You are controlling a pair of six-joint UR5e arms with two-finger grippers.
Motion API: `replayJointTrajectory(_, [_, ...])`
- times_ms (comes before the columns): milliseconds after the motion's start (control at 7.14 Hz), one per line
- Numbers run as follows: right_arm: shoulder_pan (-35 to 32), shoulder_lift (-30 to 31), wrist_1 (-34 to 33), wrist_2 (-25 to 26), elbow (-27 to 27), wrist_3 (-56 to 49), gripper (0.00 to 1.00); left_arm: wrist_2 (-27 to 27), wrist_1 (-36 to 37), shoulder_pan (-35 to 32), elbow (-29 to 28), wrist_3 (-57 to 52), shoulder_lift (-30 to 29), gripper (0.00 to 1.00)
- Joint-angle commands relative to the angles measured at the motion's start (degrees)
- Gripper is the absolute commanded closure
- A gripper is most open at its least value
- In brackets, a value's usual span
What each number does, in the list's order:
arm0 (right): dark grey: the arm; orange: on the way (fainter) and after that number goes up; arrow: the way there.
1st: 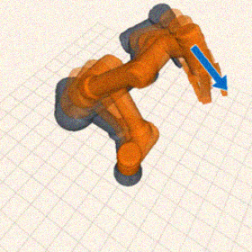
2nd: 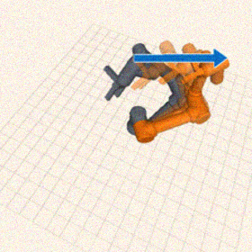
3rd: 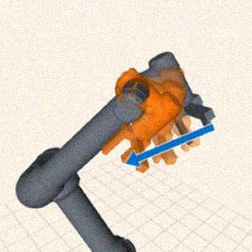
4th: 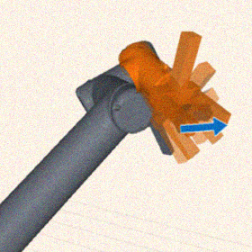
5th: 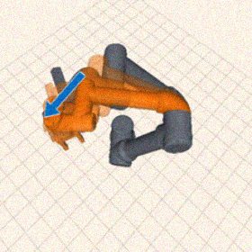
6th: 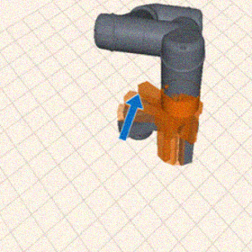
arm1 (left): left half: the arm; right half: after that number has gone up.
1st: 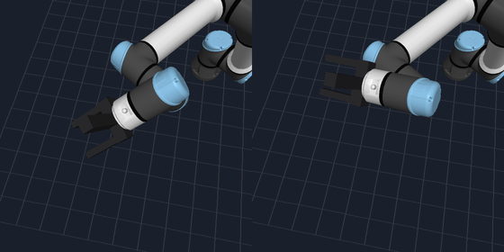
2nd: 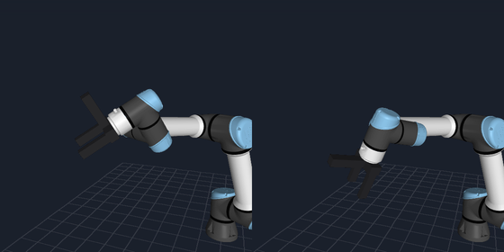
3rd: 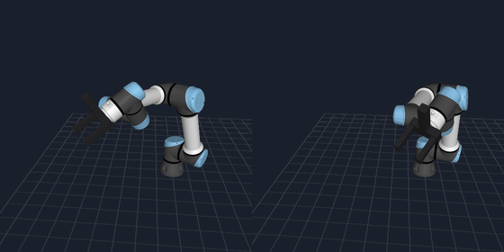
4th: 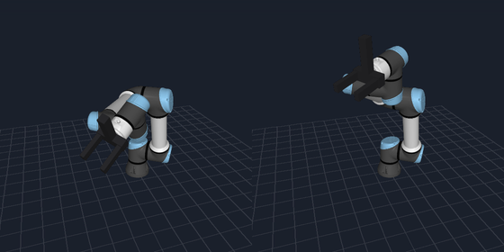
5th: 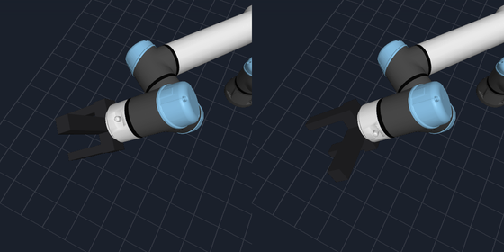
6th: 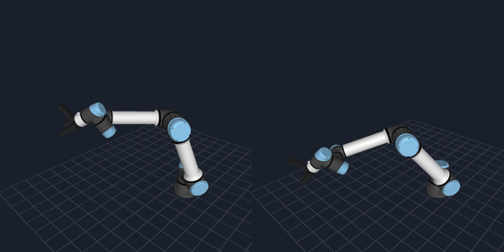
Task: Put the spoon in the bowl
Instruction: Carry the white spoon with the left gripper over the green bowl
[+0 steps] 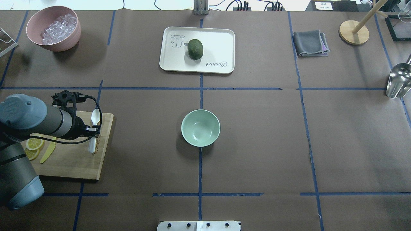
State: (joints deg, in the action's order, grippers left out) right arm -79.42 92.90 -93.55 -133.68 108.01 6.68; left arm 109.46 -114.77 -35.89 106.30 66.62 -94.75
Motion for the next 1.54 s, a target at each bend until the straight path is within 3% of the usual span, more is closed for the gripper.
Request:
replayJointTrajectory(0, [-0.30,0.00,-0.05,0.00,-0.08,-0.17,0.00,5.72,6.16,-3.20,4.14,0.00,-0.52,1.00])
replayJointTrajectory(140, [-0.73,0.17,-0.05,-0.35,-0.17,-0.35,0.00,6.63,14.66,-3.49,7.65,0.09,-5.74,1.00])
replayJointTrajectory(420, [-1.00,1.05,0.04,-0.97,-0.17,-0.44,0.00,7.86,28.58,-1.92,7.87,5.14,-20.93,1.00])
replayJointTrajectory(700, [-1.09,1.14,0.04,-1.05,-0.17,-0.44,0.00,7.79,28.02,5.96,5.86,19.89,-29.13,1.00])
replayJointTrajectory(980, [-1.18,1.23,0.04,-1.06,-0.17,-0.44,0.00,2.27,26.62,12.48,-0.62,25.56,-36.17,1.00])
replayJointTrajectory(1260, [-1.18,1.14,0.04,-1.06,-0.08,-0.27,0.00,0.94,21.64,12.51,-10.29,25.84,-41.47,1.00])
replayJointTrajectory(1400, [-1.18,1.14,0.04,-1.06,-0.08,-0.26,0.00,-0.29,20.64,12.16,-10.50,25.49,-41.48,1.00])
